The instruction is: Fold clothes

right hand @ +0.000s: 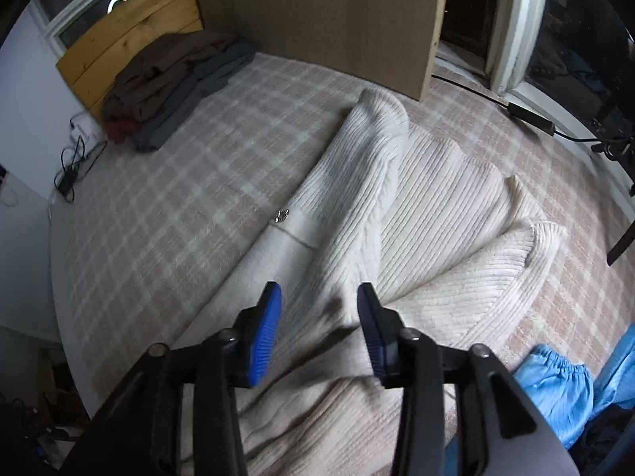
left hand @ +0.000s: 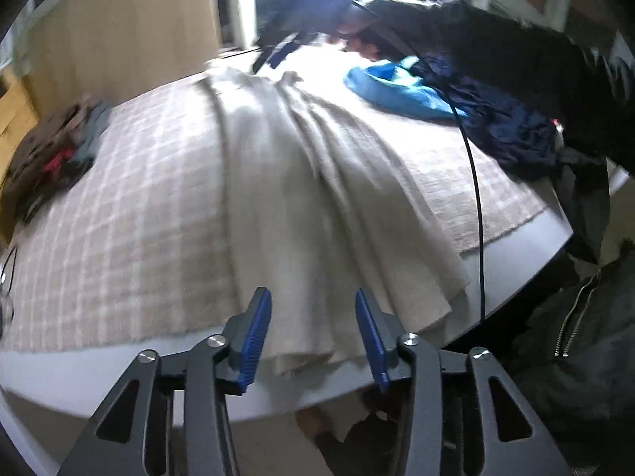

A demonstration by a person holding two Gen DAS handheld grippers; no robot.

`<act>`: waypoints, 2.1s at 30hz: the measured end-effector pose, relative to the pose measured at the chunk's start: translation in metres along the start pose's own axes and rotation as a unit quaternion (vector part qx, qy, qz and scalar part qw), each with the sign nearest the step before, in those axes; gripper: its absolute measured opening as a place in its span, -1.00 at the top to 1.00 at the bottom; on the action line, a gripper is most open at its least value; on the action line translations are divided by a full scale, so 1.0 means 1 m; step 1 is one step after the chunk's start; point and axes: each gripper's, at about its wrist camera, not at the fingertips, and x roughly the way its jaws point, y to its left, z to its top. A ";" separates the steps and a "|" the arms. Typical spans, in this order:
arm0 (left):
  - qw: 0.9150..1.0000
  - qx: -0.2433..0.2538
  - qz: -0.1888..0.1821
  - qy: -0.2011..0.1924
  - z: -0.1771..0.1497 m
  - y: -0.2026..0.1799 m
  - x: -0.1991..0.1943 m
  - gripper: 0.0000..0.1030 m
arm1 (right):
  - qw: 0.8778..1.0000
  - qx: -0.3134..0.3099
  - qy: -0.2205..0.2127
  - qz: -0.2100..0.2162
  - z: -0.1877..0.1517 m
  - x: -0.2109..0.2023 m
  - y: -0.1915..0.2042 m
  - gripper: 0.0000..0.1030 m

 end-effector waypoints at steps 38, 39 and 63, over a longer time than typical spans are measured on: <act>0.996 -0.063 0.003 0.061 -0.004 0.049 0.042 0.84 | 0.996 0.061 0.015 0.069 0.019 0.043 -0.029 0.67; 0.996 -0.063 0.005 0.063 -0.006 0.048 0.044 0.83 | 0.996 0.055 0.031 0.059 0.019 0.045 -0.031 0.57; 0.988 0.070 -0.118 0.069 0.040 -0.003 0.029 0.25 | 0.990 0.114 -0.069 0.038 -0.055 -0.068 -0.066 0.49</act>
